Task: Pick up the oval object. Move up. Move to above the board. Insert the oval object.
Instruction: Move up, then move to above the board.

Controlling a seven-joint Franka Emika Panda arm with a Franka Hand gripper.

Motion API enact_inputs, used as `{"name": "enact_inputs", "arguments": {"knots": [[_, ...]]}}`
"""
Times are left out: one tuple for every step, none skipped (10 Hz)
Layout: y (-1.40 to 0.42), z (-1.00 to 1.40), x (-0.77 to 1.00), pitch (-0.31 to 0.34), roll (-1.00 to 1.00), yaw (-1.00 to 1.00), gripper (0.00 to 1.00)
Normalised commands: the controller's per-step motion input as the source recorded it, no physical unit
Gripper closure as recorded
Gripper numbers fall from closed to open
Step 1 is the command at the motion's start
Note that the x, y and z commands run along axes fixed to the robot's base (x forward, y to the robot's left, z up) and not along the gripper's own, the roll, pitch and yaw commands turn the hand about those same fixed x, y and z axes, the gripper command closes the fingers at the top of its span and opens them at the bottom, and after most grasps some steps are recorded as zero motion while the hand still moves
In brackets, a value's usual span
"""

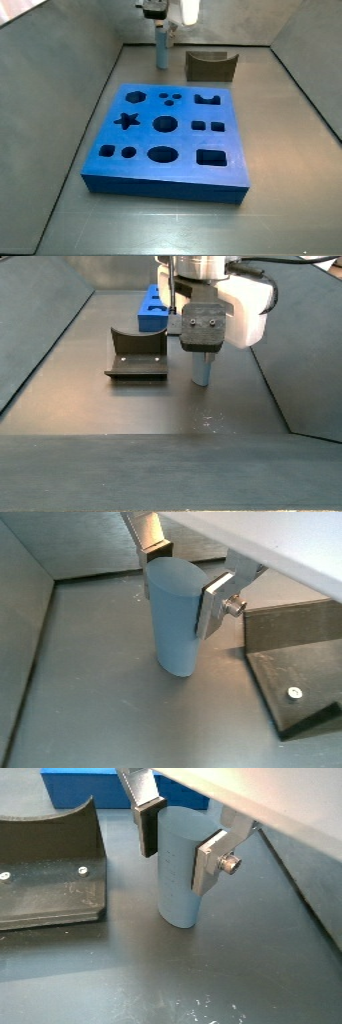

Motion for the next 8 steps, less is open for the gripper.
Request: {"name": "enact_inputs", "arguments": {"knots": [[-0.03,0.80,0.06,0.000,0.00,0.02,1.00],[-0.03,0.72,0.04,0.020,0.00,0.02,1.00],[-0.02,0.46,0.02,0.039,0.00,0.02,1.00],[-0.01,0.29,0.01,0.048,0.00,0.02,1.00],[-0.12,1.00,0.06,0.062,-0.22,0.36,1.00],[-0.12,1.00,0.07,0.057,-0.22,0.35,1.00],[-0.10,1.00,0.06,0.083,-0.19,0.23,1.00],[-0.10,1.00,0.06,0.087,-0.17,0.17,1.00]]}}
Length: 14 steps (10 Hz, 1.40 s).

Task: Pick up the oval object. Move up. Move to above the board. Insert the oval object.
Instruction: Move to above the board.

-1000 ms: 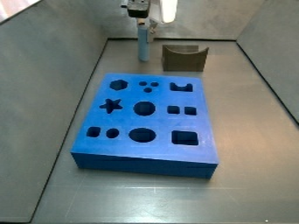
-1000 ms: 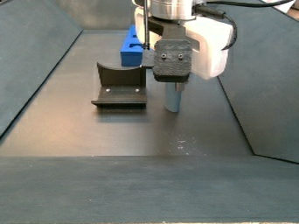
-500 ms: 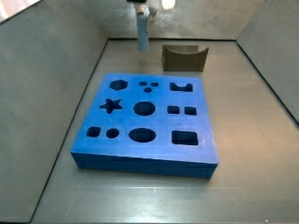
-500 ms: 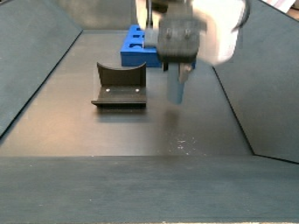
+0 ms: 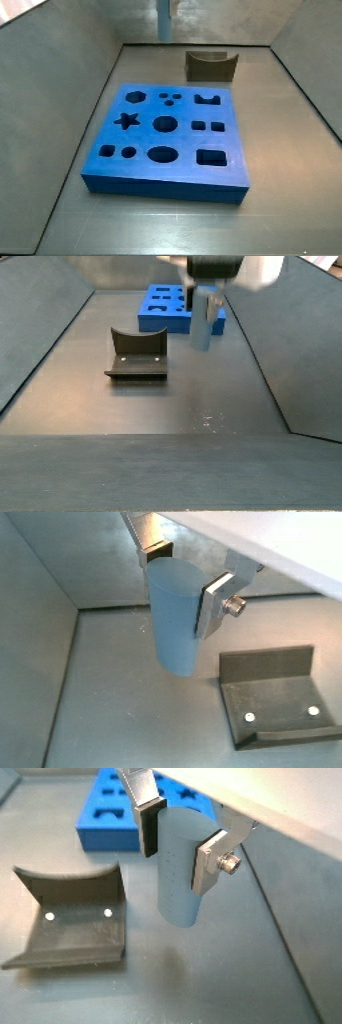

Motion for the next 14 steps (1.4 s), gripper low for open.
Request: {"name": "enact_inputs", "arguments": {"knots": [[-0.09,1.00,0.06,0.090,-0.14,0.09,1.00],[-0.08,1.00,0.06,0.087,-0.11,0.05,1.00],[-0.07,1.00,0.06,0.086,-0.09,0.04,1.00],[-0.07,0.99,0.06,0.084,-0.08,0.03,1.00],[-0.04,0.75,0.04,0.081,-0.07,0.02,1.00],[-0.03,0.57,0.03,0.082,-0.07,0.02,1.00],[-0.01,0.33,0.03,0.084,-0.06,0.02,1.00],[-1.00,0.26,0.01,0.056,0.09,1.00,1.00],[-1.00,0.23,0.01,0.054,0.11,1.00,1.00],[-1.00,0.23,0.00,0.055,0.12,1.00,1.00],[-1.00,0.24,0.00,0.058,0.11,1.00,1.00],[-1.00,0.23,0.00,0.061,0.12,1.00,1.00],[-1.00,0.24,0.00,0.078,0.13,1.00,1.00],[-1.00,0.25,0.00,0.090,0.14,1.00,1.00]]}}
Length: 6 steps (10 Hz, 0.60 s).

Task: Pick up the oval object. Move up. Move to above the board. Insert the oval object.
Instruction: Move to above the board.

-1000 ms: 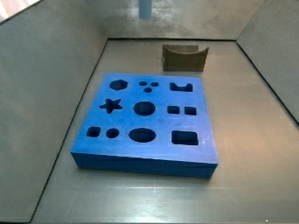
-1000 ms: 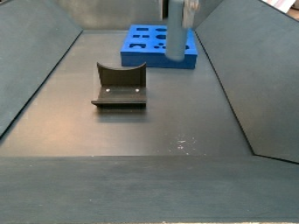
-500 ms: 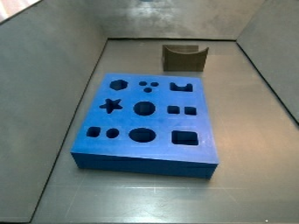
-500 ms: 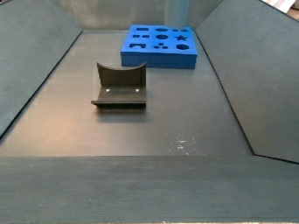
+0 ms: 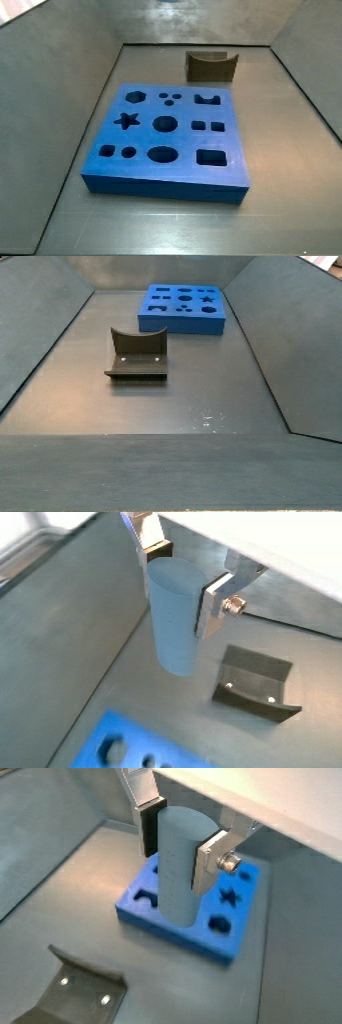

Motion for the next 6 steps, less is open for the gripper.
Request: {"name": "enact_inputs", "arguments": {"knots": [[-1.00,0.25,0.01,0.121,0.16,1.00,1.00],[-1.00,0.25,0.02,0.146,0.18,1.00,1.00],[-1.00,0.26,0.03,0.155,0.19,0.81,1.00],[-1.00,0.26,0.04,0.146,0.18,0.64,1.00],[-1.00,0.26,0.08,0.130,0.15,0.29,1.00],[-1.00,0.26,0.11,0.129,0.15,0.19,1.00]]}}
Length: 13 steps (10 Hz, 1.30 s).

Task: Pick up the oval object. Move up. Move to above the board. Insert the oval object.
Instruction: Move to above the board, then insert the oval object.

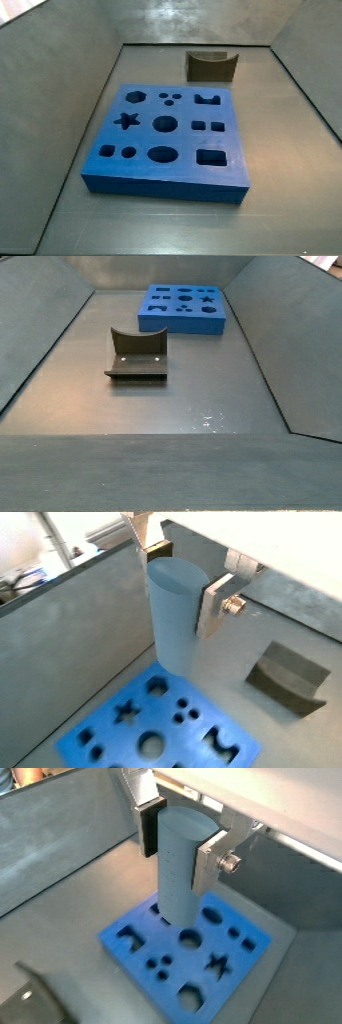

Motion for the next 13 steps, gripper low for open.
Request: {"name": "enact_inputs", "arguments": {"knots": [[-0.60,0.15,0.12,0.135,0.14,0.08,1.00],[-0.37,0.09,0.12,0.137,0.12,0.05,1.00],[-0.20,0.06,0.09,0.123,0.10,0.03,1.00],[-0.28,-0.53,0.00,-0.106,0.00,-0.02,1.00],[-0.41,-0.73,-0.03,-0.184,0.00,-0.04,1.00],[-0.41,-0.88,-0.07,-0.204,0.00,-0.02,1.00],[-0.42,-0.94,-0.06,-0.171,0.00,0.00,1.00],[-0.46,-0.97,0.00,-0.149,0.00,0.00,1.00],[-0.45,-1.00,0.00,-0.140,0.00,0.00,1.00],[-0.45,-1.00,0.00,-0.137,0.00,0.00,1.00],[-0.41,-1.00,0.00,-0.139,0.00,0.00,1.00],[-0.27,-0.95,0.00,-0.160,0.05,0.01,1.00],[-0.09,-0.79,0.00,-0.180,0.12,0.36,1.00]]}}
